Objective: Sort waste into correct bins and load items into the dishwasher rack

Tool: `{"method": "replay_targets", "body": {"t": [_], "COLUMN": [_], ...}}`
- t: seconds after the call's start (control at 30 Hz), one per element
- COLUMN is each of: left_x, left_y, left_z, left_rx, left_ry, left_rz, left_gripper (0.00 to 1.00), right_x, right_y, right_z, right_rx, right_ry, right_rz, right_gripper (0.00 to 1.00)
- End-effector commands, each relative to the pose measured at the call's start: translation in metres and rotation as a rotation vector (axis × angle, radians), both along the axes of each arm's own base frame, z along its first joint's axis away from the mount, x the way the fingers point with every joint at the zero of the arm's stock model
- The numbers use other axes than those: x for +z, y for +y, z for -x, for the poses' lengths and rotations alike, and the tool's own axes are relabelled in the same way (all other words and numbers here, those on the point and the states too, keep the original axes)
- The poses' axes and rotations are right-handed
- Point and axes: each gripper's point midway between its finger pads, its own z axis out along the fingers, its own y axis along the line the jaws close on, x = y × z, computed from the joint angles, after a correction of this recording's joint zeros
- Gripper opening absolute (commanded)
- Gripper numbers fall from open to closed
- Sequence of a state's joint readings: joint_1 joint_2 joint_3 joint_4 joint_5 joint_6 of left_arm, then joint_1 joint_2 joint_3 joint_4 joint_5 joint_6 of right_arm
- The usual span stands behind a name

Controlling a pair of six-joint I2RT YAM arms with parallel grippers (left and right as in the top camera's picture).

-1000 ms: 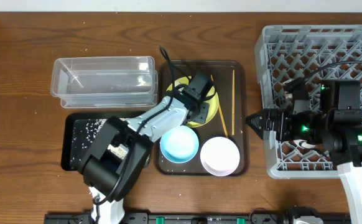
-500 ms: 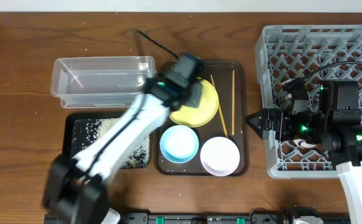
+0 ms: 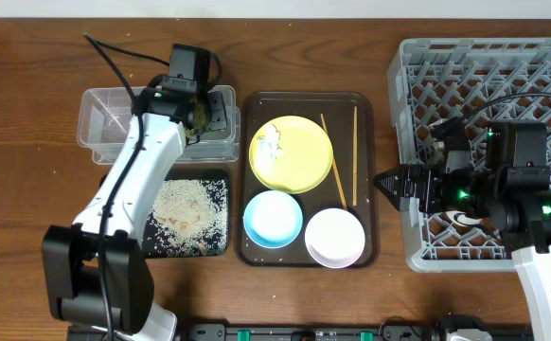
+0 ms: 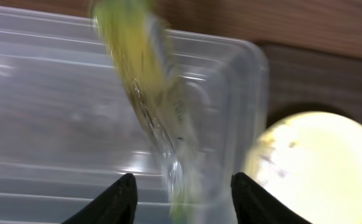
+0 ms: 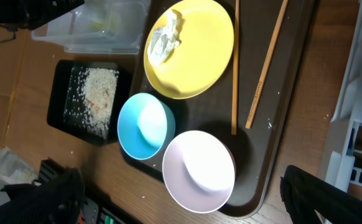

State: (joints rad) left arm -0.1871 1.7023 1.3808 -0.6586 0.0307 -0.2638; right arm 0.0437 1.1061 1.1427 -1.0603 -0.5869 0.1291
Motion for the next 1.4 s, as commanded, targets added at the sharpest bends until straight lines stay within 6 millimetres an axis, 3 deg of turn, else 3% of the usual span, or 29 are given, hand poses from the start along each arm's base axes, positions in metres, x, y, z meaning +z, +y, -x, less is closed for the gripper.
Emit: {"method": "replay_targets", "body": {"t": [0.0,0.07,0.2,0.37,0.57,0.73,0.8,0.87,0.9,1.0,1.1,1.23,1.3,1.37], "left_x": [0.031,0.032,0.02,-0.027,-0.094,-0.123,-0.132,-0.135,-0.134,-0.116,-0.078,-0.009,0.021,0.042], "left_y": [-0.039,-0.049,-0.072,-0.101,-0.098,-0.093,-0.093,-0.096,-0.098,-0.106,-0.115,-0.117,-0.104,-0.08], "left_z": [0.006,0.009,0.022,0.043,0.046,0.042,0.043,0.046,0.047,0.045,0.041,0.036,0.032,0.025], "left_rx": [-0.107,-0.131,-0.188,-0.331,-0.378,-0.367,-0.371,-0.38,-0.385,-0.395,-0.403,-0.394,-0.357,-0.286], "left_ry": [-0.049,-0.052,-0.015,0.072,0.184,0.222,0.239,0.253,0.253,0.235,0.175,0.029,-0.045,-0.104], "left_rz": [0.123,0.111,0.072,-0.065,-0.267,-0.308,-0.31,-0.299,-0.288,-0.247,-0.195,-0.141,-0.145,-0.189], "left_gripper": [0.59,0.65,0.66,0.66,0.67,0.67,0.62,0.41,0.29,0.13,0.07,0.06,0.06,0.06], "right_x": [-0.001,-0.001,-0.001,0.0,-0.001,-0.001,-0.001,-0.001,-0.001,-0.001,-0.001,0.0,0.0,0.0], "right_y": [0.003,0.003,0.003,0.003,0.003,0.003,0.003,0.003,0.003,0.003,0.003,0.003,0.003,0.003], "right_z": [0.001,0.001,0.002,0.001,0.002,0.002,0.001,0.001,0.001,0.001,0.001,0.0,0.0,0.0], "right_rx": [0.007,0.007,0.006,0.006,0.007,0.006,0.006,0.006,0.006,0.006,0.006,0.006,0.006,0.006], "right_ry": [0.006,0.006,0.01,0.003,0.01,0.008,0.006,0.007,0.007,0.006,0.003,0.001,0.0,-0.001], "right_rz": [-0.007,-0.007,-0.006,-0.007,-0.007,-0.007,-0.007,-0.007,-0.007,-0.007,-0.007,-0.007,-0.007,-0.007], "right_gripper": [0.99,0.99,0.99,0.99,0.99,0.99,0.99,0.99,0.99,0.99,0.99,0.99,0.99,0.99]}}
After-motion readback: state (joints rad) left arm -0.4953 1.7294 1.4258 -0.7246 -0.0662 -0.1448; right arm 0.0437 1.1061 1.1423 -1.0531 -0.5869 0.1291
